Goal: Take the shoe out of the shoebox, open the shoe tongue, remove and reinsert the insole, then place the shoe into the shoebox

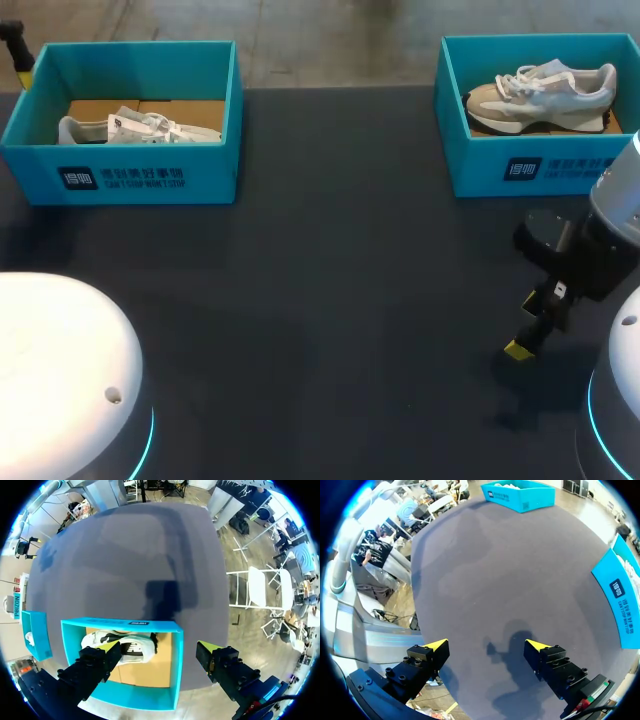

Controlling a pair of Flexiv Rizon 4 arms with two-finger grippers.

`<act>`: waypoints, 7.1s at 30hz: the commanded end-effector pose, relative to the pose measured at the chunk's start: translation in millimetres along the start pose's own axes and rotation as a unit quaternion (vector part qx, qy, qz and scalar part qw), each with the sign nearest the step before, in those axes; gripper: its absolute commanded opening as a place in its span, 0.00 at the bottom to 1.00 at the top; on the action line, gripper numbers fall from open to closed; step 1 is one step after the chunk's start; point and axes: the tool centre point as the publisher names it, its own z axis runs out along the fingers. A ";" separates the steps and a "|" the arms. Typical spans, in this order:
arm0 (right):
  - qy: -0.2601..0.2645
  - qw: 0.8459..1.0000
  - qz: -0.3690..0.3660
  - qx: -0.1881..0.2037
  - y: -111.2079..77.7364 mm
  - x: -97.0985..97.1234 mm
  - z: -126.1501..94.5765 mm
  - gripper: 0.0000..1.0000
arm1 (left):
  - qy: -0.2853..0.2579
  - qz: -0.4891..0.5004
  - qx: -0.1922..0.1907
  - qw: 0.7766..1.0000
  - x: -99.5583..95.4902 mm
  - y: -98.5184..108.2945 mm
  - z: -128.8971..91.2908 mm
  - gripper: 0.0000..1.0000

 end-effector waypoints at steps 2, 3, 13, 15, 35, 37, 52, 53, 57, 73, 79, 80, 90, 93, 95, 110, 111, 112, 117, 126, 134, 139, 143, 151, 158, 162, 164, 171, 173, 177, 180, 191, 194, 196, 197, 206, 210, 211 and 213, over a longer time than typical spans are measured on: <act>-0.002 1.000 -0.005 0.006 0.6 -1.8 -1.5 1.00 | 0.000 0.001 0.000 1.000 0.8 0.1 -0.3 1.00; -0.003 1.000 -0.008 0.009 2.5 -3.9 -3.6 1.00 | 0.000 0.001 0.000 1.000 0.8 0.1 -0.3 1.00; -0.046 0.995 0.063 0.055 20.4 -45.9 -39.8 1.00 | 0.000 0.001 0.000 1.000 0.8 0.1 -0.3 1.00; -0.059 0.991 0.100 0.060 22.0 -58.9 -49.6 1.00 | 0.000 0.001 0.000 1.000 0.8 0.1 -0.3 1.00; -0.179 0.950 0.252 0.047 45.2 -154.0 -115.6 1.00 | 0.000 0.001 0.000 1.000 0.8 0.1 -0.3 1.00; -0.179 0.950 0.252 0.047 45.2 -154.0 -115.6 1.00 | 0.000 0.001 0.000 1.000 0.8 0.1 -0.3 1.00; -0.179 0.950 0.252 0.047 45.2 -154.0 -115.6 1.00 | 0.000 0.001 0.000 1.000 0.8 0.1 -0.3 1.00; -0.179 0.950 0.252 0.047 45.2 -154.0 -115.6 1.00 | 0.000 0.001 0.000 1.000 0.8 0.1 -0.3 1.00; -0.216 0.936 0.263 0.088 50.0 -175.1 -134.0 1.00 | 0.000 0.001 0.000 1.000 0.8 0.1 -0.3 1.00; -0.228 0.906 0.339 0.109 42.3 -279.7 -174.1 1.00 | 0.000 0.001 0.000 1.000 0.8 0.1 -0.3 1.00; -0.235 0.898 0.353 0.115 50.1 -328.9 -176.0 1.00 | 0.000 0.001 0.000 1.000 0.8 0.1 -0.3 1.00; -0.237 0.897 0.356 0.114 51.0 -339.1 -176.9 1.00 | 0.000 0.001 0.000 1.000 0.8 0.1 -0.3 1.00; -0.249 0.882 0.378 0.129 53.1 -354.7 -177.5 1.00 | 0.000 0.001 0.000 1.000 0.8 0.1 -0.3 1.00; -0.249 0.882 0.378 0.129 53.1 -354.7 -177.5 1.00 | 0.000 0.001 0.000 1.000 0.8 0.1 -0.3 1.00; -0.249 0.882 0.378 0.129 53.1 -354.7 -177.5 1.00 | 0.000 0.001 0.000 1.000 0.8 0.1 -0.3 1.00; -0.294 0.855 0.418 0.090 69.8 -428.9 -175.0 1.00 | 0.000 0.001 0.000 1.000 0.8 0.1 -0.3 1.00; -0.295 0.854 0.419 0.091 70.6 -436.1 -174.0 1.00 | 0.000 0.001 0.000 1.000 0.8 0.1 -0.3 1.00; -0.293 0.853 0.422 0.090 71.1 -440.7 -173.8 1.00 | 0.000 0.001 0.000 1.000 0.8 0.1 -0.3 1.00; -0.298 0.847 0.431 0.095 74.9 -469.9 -175.8 1.00 | 0.000 0.001 0.000 1.000 0.8 0.1 -0.3 1.00; -0.299 0.838 0.450 0.079 81.3 -494.9 -177.9 1.00 | 0.000 0.001 0.000 1.000 0.8 0.1 -0.3 1.00; -0.299 0.838 0.450 0.079 81.3 -494.9 -177.9 1.00 | 0.000 0.001 0.000 1.000 0.8 0.1 -0.3 1.00; -0.304 0.835 0.452 0.077 80.1 -507.4 -176.8 1.00 | 0.000 0.001 0.000 1.000 0.8 0.1 -0.3 1.00; -0.300 0.835 0.455 0.075 79.4 -530.4 -173.4 1.00 | 0.000 0.001 0.000 1.000 0.8 0.1 -0.3 1.00; -0.303 0.839 0.442 0.090 81.9 -563.4 -157.0 1.00 | 0.000 0.001 0.000 1.000 0.8 0.1 -0.3 1.00; -0.302 0.837 0.448 0.090 83.0 -581.1 -149.6 1.00 | 0.000 0.001 0.000 1.000 0.8 0.1 -0.3 1.00; -0.303 0.833 0.454 0.090 80.5 -588.1 -145.1 1.00 | 0.000 0.001 0.000 1.000 0.8 0.1 -0.3 1.00; -0.303 0.832 0.455 0.091 78.4 -591.7 -142.6 1.00 | 0.000 0.001 0.000 1.000 0.8 0.1 -0.3 1.00; -0.299 0.828 0.465 0.098 69.9 -604.9 -132.0 1.00 | 0.000 0.001 0.000 1.000 0.8 0.1 -0.3 1.00; -0.296 0.828 0.466 0.100 69.4 -608.1 -129.1 1.00 | 0.000 0.001 0.000 1.000 0.8 0.1 -0.3 1.00; -0.292 0.828 0.467 0.102 71.0 -612.0 -123.9 1.00 | 0.000 0.001 0.000 1.000 0.8 0.1 -0.3 1.00; -0.289 0.829 0.468 0.105 70.9 -614.9 -119.1 0.96 | 0.000 0.001 0.000 1.000 0.8 0.1 -0.3 1.00; -0.273 0.829 0.474 0.116 67.6 -628.5 -107.4 0.99 | 0.000 0.001 0.000 1.000 0.8 0.1 -0.3 1.00; -0.270 0.829 0.475 0.117 66.5 -632.0 -105.3 0.93 | 0.000 0.001 0.000 1.000 0.8 0.1 -0.3 1.00; -0.266 0.830 0.477 0.117 66.0 -634.3 -103.6 0.88 | 0.000 0.001 0.000 1.000 0.8 0.1 -0.3 1.00; -0.264 0.830 0.478 0.117 65.6 -635.6 -102.9 0.85 | 0.000 0.001 0.000 1.000 0.8 0.1 -0.3 1.00; -0.251 0.829 0.486 0.115 59.7 -642.8 -100.1 0.76 | 0.000 0.001 0.000 1.000 0.8 0.1 -0.3 1.00; -0.247 0.828 0.489 0.116 57.1 -646.3 -98.2 0.82 | 0.000 0.001 0.000 1.000 0.8 0.1 -0.3 1.00; -0.246 0.828 0.490 0.117 56.4 -647.3 -97.5 0.82 | 0.000 0.001 0.000 1.000 0.8 0.1 -0.3 1.00; -0.241 0.828 0.492 0.120 54.8 -649.4 -95.3 0.78 | 0.000 0.001 0.000 1.000 0.8 0.1 -0.3 1.00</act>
